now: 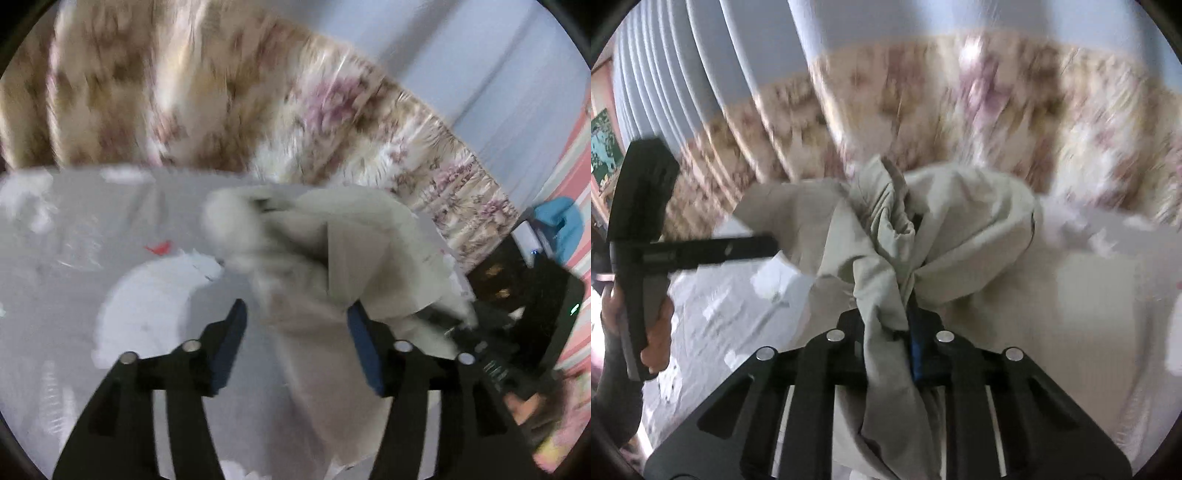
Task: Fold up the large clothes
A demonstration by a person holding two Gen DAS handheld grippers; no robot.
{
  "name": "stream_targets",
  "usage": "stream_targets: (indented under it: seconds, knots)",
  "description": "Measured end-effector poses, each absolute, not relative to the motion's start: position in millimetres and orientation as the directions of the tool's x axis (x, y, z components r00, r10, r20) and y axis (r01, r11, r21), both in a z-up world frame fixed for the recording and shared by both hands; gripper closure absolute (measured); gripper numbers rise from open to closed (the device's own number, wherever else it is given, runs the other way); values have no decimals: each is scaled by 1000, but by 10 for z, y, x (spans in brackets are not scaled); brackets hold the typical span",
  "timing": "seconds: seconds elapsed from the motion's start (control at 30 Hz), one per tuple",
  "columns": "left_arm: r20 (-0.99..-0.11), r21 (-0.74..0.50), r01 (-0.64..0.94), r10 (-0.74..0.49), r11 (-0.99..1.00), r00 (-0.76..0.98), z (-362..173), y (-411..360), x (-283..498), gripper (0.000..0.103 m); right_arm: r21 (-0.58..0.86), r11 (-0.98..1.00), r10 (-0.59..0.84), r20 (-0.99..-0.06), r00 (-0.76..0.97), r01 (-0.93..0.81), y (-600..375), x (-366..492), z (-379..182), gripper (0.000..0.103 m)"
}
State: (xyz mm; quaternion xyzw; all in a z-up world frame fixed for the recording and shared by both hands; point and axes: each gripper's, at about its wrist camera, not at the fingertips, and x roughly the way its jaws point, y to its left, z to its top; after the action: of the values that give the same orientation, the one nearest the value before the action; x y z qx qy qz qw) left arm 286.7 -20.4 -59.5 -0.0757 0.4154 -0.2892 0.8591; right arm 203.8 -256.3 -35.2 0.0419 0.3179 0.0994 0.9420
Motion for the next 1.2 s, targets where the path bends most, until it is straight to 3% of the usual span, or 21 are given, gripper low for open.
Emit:
stream_targets:
  seconds: [0.03, 0.07, 0.2, 0.37, 0.47, 0.53, 0.6, 0.63, 0.67, 0.73, 0.83, 0.97, 1.1, 1.13, 1.17, 1.2]
  knots:
    - [-655, -353, 449, -560, 821, 508, -508, -242, 2782, 28, 135, 980, 198, -566, 800, -147, -2617, 1934, -281, 88]
    - [-645, -346, 462, -564, 817, 515, -445, -295, 2724, 25, 127, 983, 179, -546, 819, -130, -2687, 1807, -212, 88]
    - [-668, -299, 536, -575, 789, 473, -344, -927, 2619, 23, 163, 987, 96, -549, 830, -6, -3176, 1449, -149, 88]
    - [-782, -237, 580, -507, 780, 363, -759, -1759, 2764, 23, 375, 912, 145, -676, 722, 168, -4046, 1494, -853, 86]
    - [-819, -233, 569, -475, 788, 322, -1067, -2014, 2840, 20, 448, 875, 211, -694, 688, 184, -4335, 1546, -1228, 84]
    - [-832, -193, 558, -436, 807, 342, -1195, -2090, 2896, 7, 423, 890, 200, -699, 687, 171, -4380, 1594, -1252, 81]
    - [-833, -188, 559, -432, 808, 345, -1207, -2089, 2939, 5, 353, 924, 171, -721, 672, 143, -4324, 1647, -1177, 80]
    - [-837, -199, 552, -434, 810, 334, -1188, -2046, 2947, 5, 337, 932, 167, -726, 667, 132, -4279, 1672, -1132, 78]
    - [-838, -201, 548, -432, 812, 333, -1167, -2028, 2942, 7, 334, 934, 171, -727, 665, 125, -4298, 1643, -1082, 67]
    - [-834, -174, 546, -417, 820, 360, -1043, -1970, 2860, 7, 362, 924, 180, -692, 699, 121, -4343, 1531, -951, 59]
    - [-817, -115, 579, -408, 807, 407, -878, -1915, 2697, 8, 347, 933, 155, -632, 759, 99, -4354, 1267, -703, 58]
    - [-806, -64, 579, -384, 813, 450, -757, -1844, 2612, 7, 268, 963, 131, -568, 812, 32, -4161, 1139, -343, 41]
    - [-796, 7, 548, -327, 837, 509, -756, -1865, 2601, 7, 227, 971, 191, -531, 825, -79, -3802, 1293, -120, 33]
    - [-804, 11, 549, -320, 836, 502, -792, -1867, 2599, 7, 220, 971, 198, -535, 822, -91, -3749, 1402, -95, 33]
    - [-818, 12, 549, -307, 836, 486, -869, -1886, 2625, 7, 198, 976, 186, -539, 821, -91, -3697, 1531, -97, 44]
    - [-823, 11, 548, -304, 836, 480, -931, -1880, 2638, 7, 178, 981, 161, -544, 824, -74, -3690, 1631, -104, 62]
